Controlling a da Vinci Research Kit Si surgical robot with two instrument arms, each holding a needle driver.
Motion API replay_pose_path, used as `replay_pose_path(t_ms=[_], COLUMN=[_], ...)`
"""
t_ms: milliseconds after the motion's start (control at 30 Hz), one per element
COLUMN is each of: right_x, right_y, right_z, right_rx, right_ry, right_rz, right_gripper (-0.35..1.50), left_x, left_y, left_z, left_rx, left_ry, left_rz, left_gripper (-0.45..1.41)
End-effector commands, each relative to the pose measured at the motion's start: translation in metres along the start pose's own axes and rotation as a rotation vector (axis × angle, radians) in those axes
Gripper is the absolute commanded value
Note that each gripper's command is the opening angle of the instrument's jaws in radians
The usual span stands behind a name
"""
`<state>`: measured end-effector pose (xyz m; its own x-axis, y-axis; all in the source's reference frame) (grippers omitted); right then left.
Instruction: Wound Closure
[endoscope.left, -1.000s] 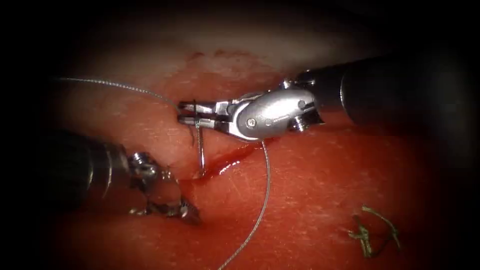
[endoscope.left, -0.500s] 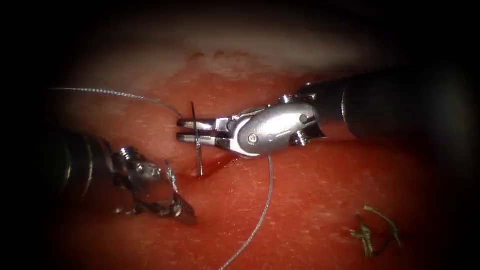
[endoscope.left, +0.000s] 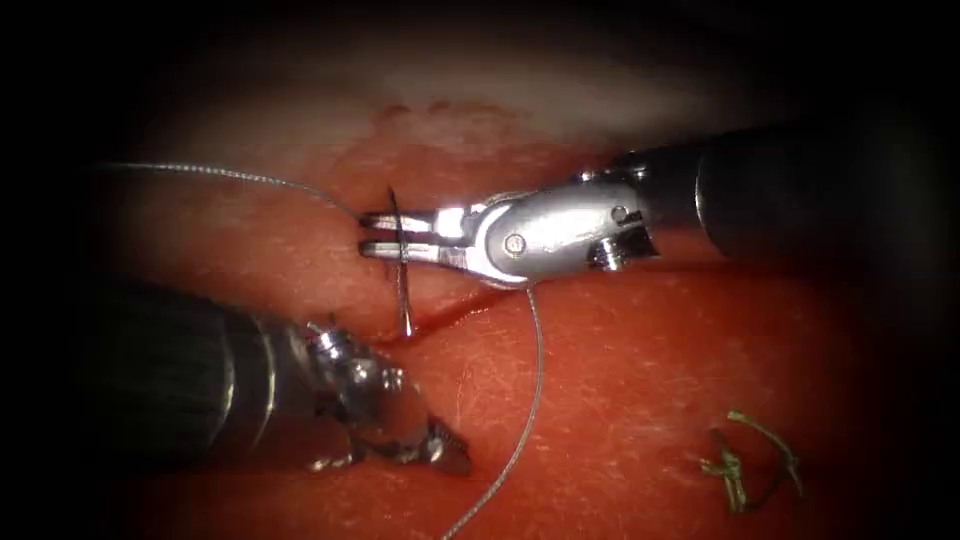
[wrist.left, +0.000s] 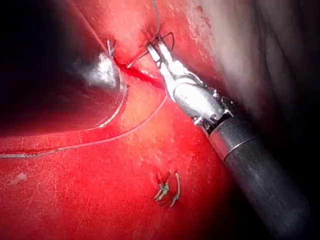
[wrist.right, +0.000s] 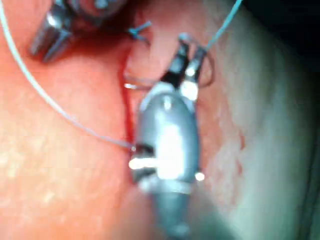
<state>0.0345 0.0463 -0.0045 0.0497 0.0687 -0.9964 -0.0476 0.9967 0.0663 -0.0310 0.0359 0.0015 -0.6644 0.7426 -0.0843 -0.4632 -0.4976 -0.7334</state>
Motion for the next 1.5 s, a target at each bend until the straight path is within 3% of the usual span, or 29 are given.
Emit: replay_pose_path(t_ms=[33, 667, 1500], right_x=[-0.0006, -0.0002, 0.0001], right_y=[-0.0005, 0.0003, 0.0014], right_z=[0.0007, 0.0002, -0.0003], right_rx=[0.008, 0.036, 0.046], right_ry=[-0.001, -0.021, -0.032], right_rz=[0.017, 0.147, 0.29], right_gripper=[-0.35, -0.35, -0.35], left_x=[-0.0002, -0.0028, -0.004], left_y=[-0.0001, -0.0016, -0.0035], left_z=[0.0007, 0.0023, 0.0024], left_rx=[0.001, 0.017, 0.022], left_ry=[0.002, -0.001, -0.006], left_rz=[0.002, 0.008, 0.012], left_gripper=[0.12, 0.08, 0.09])
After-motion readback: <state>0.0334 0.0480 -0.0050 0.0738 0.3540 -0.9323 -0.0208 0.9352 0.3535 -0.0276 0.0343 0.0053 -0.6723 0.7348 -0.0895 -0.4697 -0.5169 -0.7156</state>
